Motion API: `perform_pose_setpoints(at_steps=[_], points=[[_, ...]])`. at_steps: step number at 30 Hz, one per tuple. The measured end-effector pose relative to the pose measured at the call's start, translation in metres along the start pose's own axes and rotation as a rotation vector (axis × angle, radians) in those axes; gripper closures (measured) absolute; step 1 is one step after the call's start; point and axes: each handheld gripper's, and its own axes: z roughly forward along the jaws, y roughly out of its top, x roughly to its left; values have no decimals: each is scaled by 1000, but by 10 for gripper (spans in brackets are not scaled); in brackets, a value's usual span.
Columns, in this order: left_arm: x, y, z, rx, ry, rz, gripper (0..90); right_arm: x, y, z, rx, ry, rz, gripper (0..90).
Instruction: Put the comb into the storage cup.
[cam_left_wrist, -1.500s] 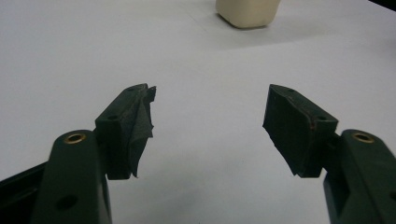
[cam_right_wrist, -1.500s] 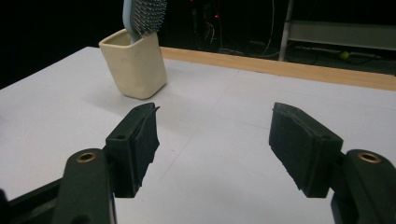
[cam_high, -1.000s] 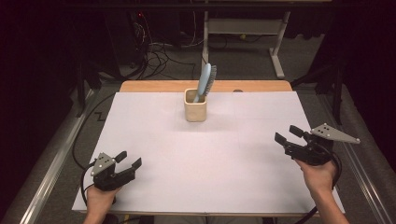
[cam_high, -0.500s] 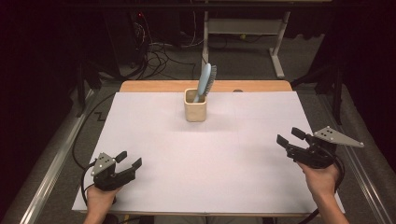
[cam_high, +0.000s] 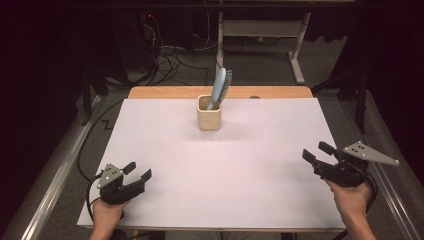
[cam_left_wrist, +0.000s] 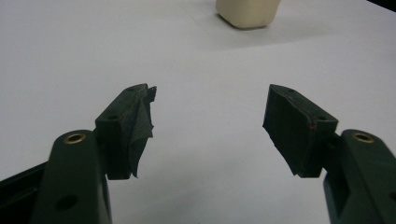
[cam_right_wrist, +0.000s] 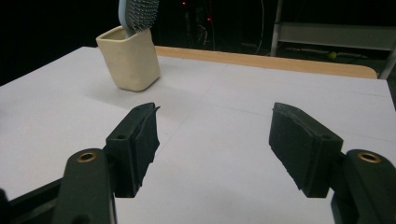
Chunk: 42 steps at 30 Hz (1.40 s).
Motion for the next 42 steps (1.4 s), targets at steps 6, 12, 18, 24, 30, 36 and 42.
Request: perform_pose_setpoints(at_steps=[6,12,18,24,30,36,42], points=[[0,0,0,0,-1,0,329,-3,-7,-4,0,-8,13,331],[0,0,0,1,0,-1,329,-4,-12,-7,-4,-10,24,331],[0,0,1,2,-1,-1,329,-4,-17,-8,-2,-10,28,330],[0,0,0,2,-1,-2,329,-3,-22,-10,0,-10,32,330],[0,0,0,-1,2,-2,329,-2,-28,-11,7,-13,27,330],[0,0,0,0,1,-2,329,-2,-33,-11,10,-13,31,329],[0,0,0,0,1,-1,329,1,-37,-11,22,-16,17,329]])
